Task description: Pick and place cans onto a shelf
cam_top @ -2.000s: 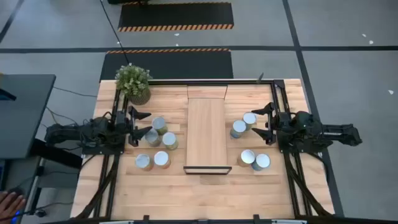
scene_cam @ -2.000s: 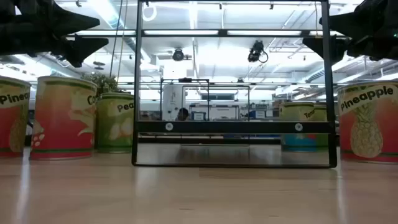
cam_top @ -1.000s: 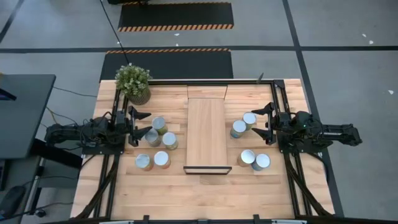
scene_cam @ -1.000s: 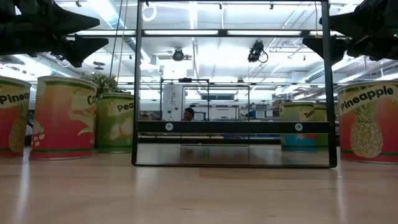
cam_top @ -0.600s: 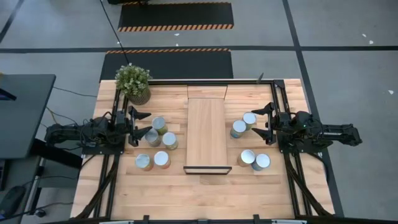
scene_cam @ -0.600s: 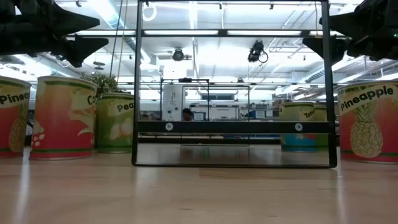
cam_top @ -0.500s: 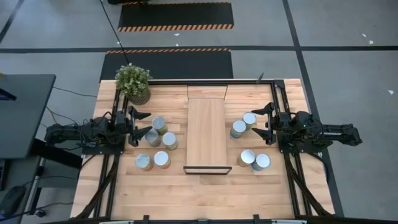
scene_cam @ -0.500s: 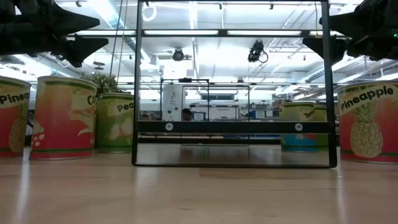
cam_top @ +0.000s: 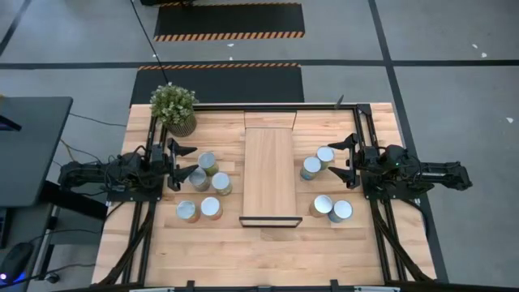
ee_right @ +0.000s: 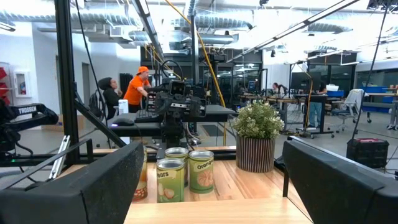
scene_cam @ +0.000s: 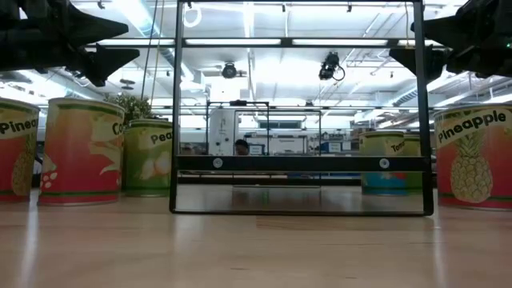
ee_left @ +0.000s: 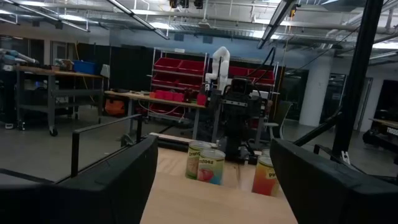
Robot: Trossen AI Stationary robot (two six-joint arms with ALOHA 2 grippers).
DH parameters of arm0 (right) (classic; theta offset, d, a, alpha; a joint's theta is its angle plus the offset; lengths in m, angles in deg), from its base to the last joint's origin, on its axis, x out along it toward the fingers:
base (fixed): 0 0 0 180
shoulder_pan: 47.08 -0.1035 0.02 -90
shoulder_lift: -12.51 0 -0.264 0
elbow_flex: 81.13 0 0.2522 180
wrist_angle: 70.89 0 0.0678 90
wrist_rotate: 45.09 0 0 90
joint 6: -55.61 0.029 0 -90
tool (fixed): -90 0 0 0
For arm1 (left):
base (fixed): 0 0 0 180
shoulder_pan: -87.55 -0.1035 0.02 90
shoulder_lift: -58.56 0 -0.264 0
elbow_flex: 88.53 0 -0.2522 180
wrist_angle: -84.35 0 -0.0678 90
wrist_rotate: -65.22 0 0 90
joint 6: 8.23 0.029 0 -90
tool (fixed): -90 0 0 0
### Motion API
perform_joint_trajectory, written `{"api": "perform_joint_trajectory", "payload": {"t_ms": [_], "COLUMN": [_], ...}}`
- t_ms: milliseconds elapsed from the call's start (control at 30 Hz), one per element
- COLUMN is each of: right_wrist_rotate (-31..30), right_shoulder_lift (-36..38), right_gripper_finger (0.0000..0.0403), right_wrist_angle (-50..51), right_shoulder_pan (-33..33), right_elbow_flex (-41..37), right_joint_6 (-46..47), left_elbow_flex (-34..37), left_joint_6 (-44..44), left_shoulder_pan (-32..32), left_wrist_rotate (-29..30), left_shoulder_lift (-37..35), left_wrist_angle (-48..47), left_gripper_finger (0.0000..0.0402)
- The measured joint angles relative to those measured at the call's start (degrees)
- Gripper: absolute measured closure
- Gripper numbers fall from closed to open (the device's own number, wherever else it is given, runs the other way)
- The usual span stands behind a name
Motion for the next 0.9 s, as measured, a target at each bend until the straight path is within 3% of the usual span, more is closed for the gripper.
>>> {"api": "perform_joint_trajectory", "payload": {"t_ms": [467,700,900], "right_wrist_rotate": [0.00,0.00,0.00], "right_shoulder_lift": [0.02,0.02,0.00], "right_gripper_finger": [0.0011,0.0011,0.0011], "right_wrist_angle": [0.00,-0.08,-0.83], "right_shoulder_pan": [0.00,0.01,0.02], "right_elbow_flex": [0.00,0.01,0.00], "right_joint_6": [0.00,0.00,0.00], "left_elbow_flex": [0.00,0.00,-0.02], "left_joint_6": [-0.02,0.33,9.22], "left_shoulder_pan": [0.01,-0.01,-0.02], "left_wrist_rotate": [-0.01,0.02,0.02], "left_shoulder_lift": [0.01,-0.01,0.01], "left_wrist_angle": [0.07,4.98,8.35], "left_gripper_finger": [0.0086,0.0086,0.0086]}}
